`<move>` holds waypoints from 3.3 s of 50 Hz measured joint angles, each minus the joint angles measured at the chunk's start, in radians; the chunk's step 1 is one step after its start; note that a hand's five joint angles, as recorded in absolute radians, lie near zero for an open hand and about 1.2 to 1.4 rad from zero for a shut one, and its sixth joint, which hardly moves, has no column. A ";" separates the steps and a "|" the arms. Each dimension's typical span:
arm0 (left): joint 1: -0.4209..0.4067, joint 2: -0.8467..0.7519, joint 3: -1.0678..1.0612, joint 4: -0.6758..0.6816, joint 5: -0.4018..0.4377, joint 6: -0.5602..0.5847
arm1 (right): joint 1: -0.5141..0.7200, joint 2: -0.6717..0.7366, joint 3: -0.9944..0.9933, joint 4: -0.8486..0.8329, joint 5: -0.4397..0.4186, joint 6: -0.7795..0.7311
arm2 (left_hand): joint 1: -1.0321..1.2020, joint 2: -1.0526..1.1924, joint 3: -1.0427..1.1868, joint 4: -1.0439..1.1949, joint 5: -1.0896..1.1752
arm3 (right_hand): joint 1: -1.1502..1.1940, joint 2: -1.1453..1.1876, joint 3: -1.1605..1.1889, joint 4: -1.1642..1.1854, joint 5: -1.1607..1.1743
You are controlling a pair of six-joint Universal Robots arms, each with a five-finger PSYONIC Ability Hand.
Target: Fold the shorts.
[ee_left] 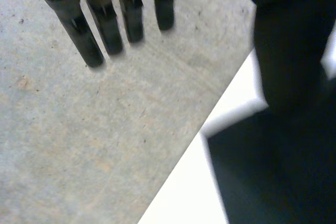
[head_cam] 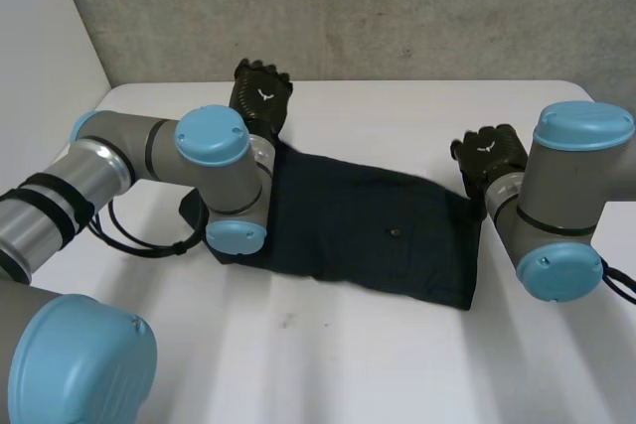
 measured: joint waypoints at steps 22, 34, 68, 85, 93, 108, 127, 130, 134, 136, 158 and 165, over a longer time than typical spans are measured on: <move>0.040 0.625 -0.778 -0.004 -0.005 -0.298 | -0.022 -0.332 0.421 0.128 -0.240 0.300 | -0.069 -0.119 -0.132 -0.124 -0.116 | -0.050 -0.100 -0.115 -0.098 -0.101; 0.073 0.752 -1.035 0.057 0.058 -0.356 | -0.036 -0.245 0.535 -0.085 -0.236 0.298 | -0.069 -0.119 -0.132 -0.123 -0.116 | 0.525 0.632 0.619 0.615 0.573; 0.079 0.959 -1.159 0.061 0.055 -0.358 | 0.067 -0.286 0.153 0.127 -0.385 -0.259 | -0.069 -0.119 -0.132 -0.123 -0.116 | 0.726 0.858 0.862 0.856 0.804; 0.107 0.972 -1.185 0.064 0.057 -0.400 | 0.298 -0.083 0.073 0.259 -0.591 -0.216 | -0.069 -0.119 -0.132 -0.123 -0.116 | 0.407 0.478 0.479 0.475 0.467; 0.101 0.971 -1.174 0.065 0.057 -0.402 | 0.130 -0.247 0.133 0.109 -0.361 0.099 | -0.069 -0.119 -0.132 -0.123 -0.116 | 0.105 0.092 0.074 0.063 0.057; 0.077 0.961 -1.197 0.081 0.056 -0.404 | -0.455 -0.323 0.511 0.018 -0.381 -0.047 | -0.069 -0.119 -0.132 -0.123 -0.116 | 0.102 0.092 0.070 0.059 0.053; 0.077 0.957 -1.220 0.094 0.057 -0.404 | -0.555 -0.184 0.537 -0.110 -0.580 -0.073 | -0.069 -0.119 -0.132 -0.123 -0.116 | 0.406 0.705 0.707 0.757 0.375; 0.077 0.959 -1.223 0.094 0.057 -0.404 | -0.554 -0.191 0.534 -0.150 -0.569 -0.054 | -0.069 -0.119 -0.132 -0.124 -0.116 | 0.475 0.804 0.776 0.853 0.411; 0.077 0.964 -1.226 0.094 0.057 -0.404 | -0.552 -0.221 0.528 -0.169 -0.553 -0.042 | -0.069 -0.119 -0.132 -0.123 -0.116 | 0.523 0.831 0.804 0.854 0.448; 0.077 0.969 -1.228 0.094 0.057 -0.404 | -0.543 -0.257 0.519 -0.171 -0.545 -0.039 | -0.069 -0.119 -0.132 -0.123 -0.116 | 0.531 0.831 0.820 0.856 0.468; 0.080 0.987 -1.234 0.095 0.056 -0.404 | 0.176 -0.294 0.404 -0.125 -0.557 -0.306 | -0.069 -0.119 -0.131 -0.123 -0.116 | 0.693 0.859 0.867 0.857 0.659; 0.078 0.985 -1.226 0.110 0.056 -0.404 | 0.319 -0.219 0.413 -0.062 -0.560 -0.446 | -0.069 -0.119 -0.131 -0.124 -0.116 | 0.150 0.236 0.257 0.242 0.176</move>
